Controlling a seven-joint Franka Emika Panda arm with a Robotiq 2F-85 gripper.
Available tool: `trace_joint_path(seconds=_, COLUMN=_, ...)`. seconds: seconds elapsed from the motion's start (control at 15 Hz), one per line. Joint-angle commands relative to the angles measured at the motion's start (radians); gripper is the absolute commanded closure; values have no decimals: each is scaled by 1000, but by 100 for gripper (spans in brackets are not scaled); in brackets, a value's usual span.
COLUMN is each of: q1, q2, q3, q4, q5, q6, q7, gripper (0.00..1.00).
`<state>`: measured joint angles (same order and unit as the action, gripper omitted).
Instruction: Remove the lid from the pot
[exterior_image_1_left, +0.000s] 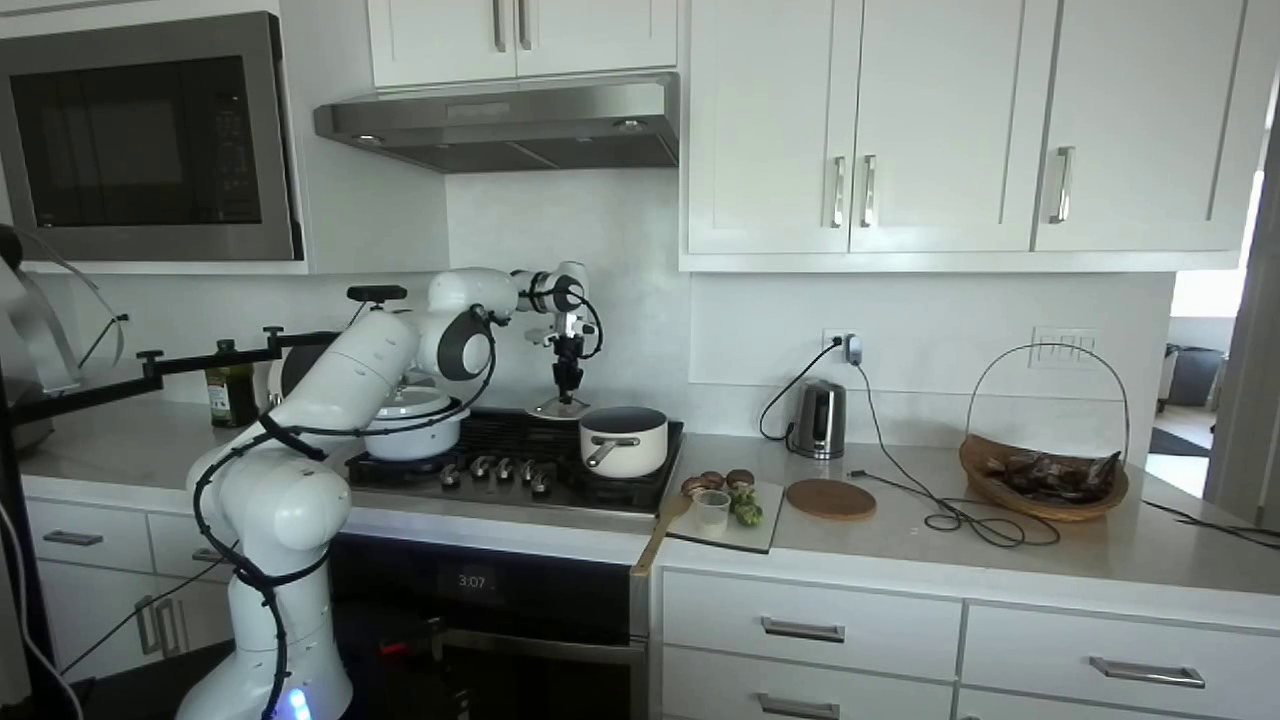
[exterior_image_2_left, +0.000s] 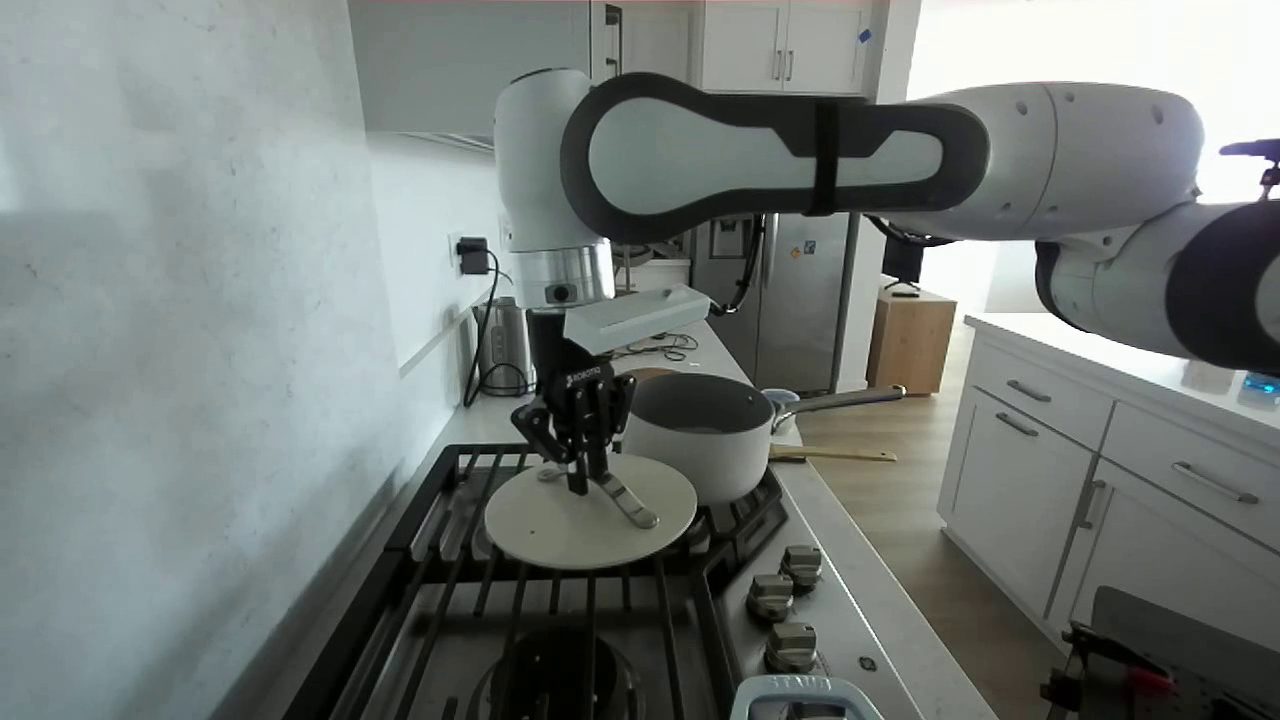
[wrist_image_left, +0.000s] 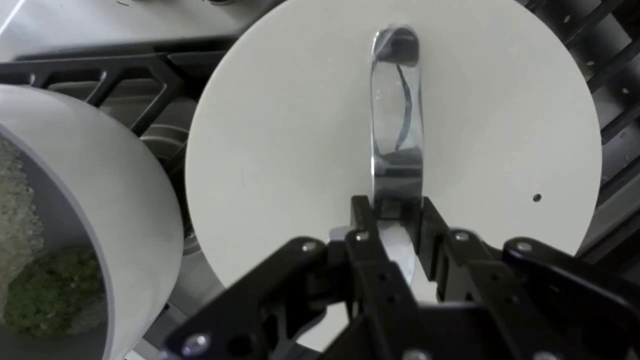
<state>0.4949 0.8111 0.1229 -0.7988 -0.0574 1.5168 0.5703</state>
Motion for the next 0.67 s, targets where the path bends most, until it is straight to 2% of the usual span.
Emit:
trace_joint_path(seconds=0.0, q1=-7, q2=-5, q3=9, q4=17, q5=8, q6=11, q7=-28, gripper=94)
trace_joint_path(seconds=0.6, q1=-14, q2=13, q3=7, q4=-24, q5=7, q6=118, q7=-45, gripper=94)
